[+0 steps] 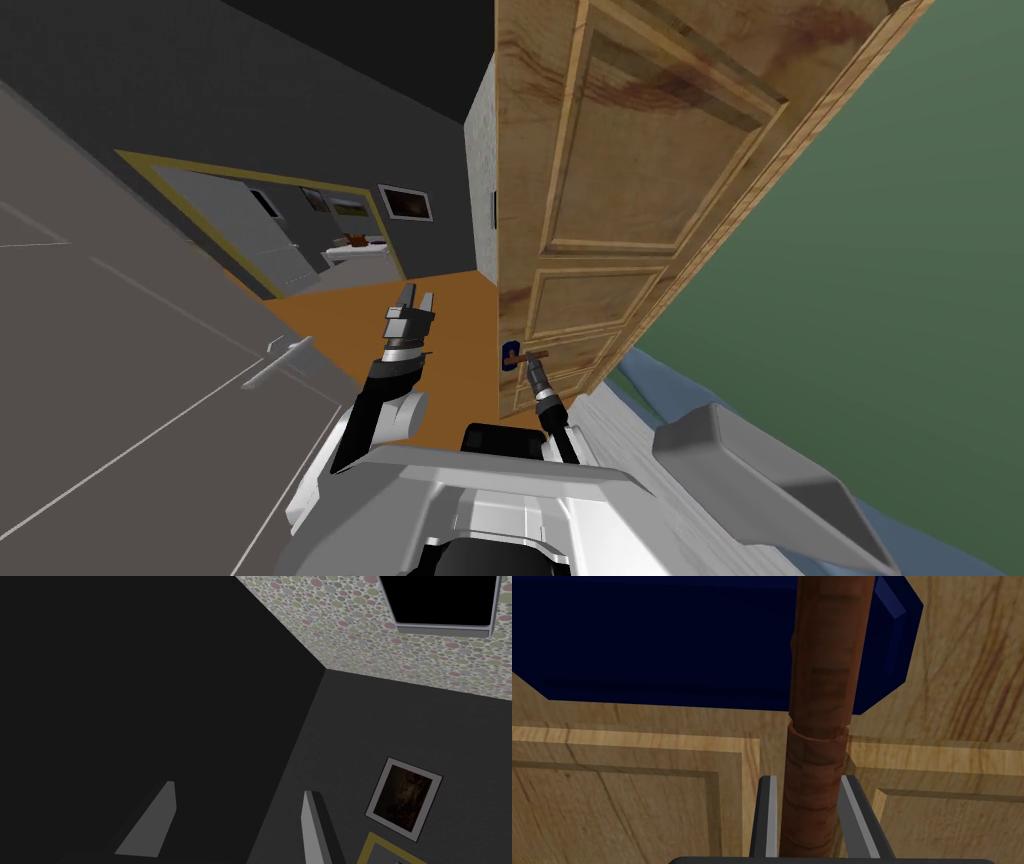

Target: Push the door open

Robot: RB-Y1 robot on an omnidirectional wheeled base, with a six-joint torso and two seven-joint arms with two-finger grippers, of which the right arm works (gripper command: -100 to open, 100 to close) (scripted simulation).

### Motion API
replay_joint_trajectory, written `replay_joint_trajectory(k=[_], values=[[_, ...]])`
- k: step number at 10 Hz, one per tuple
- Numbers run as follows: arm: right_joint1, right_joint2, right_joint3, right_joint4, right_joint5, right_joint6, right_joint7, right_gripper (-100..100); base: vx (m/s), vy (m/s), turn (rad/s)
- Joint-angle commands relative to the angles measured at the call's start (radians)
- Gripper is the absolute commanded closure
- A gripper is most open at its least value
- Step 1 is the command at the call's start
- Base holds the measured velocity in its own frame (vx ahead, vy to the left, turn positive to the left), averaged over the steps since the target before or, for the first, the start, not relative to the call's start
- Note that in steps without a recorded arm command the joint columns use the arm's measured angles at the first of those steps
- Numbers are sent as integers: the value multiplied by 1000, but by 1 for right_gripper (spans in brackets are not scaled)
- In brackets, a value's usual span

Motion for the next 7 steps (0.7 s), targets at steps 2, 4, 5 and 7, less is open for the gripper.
replay_joint_trajectory(k=[2,4,5,7], values=[[-21,13,-47,13,-17,8,13,100,115,125,-81],[-30,22,-65,19,-26,12,18,100,109,151,-86],[-40,32,-82,25,-34,15,23,100,98,151,-97],[-52,47,-106,32,-46,20,30,100,111,162,-95]])
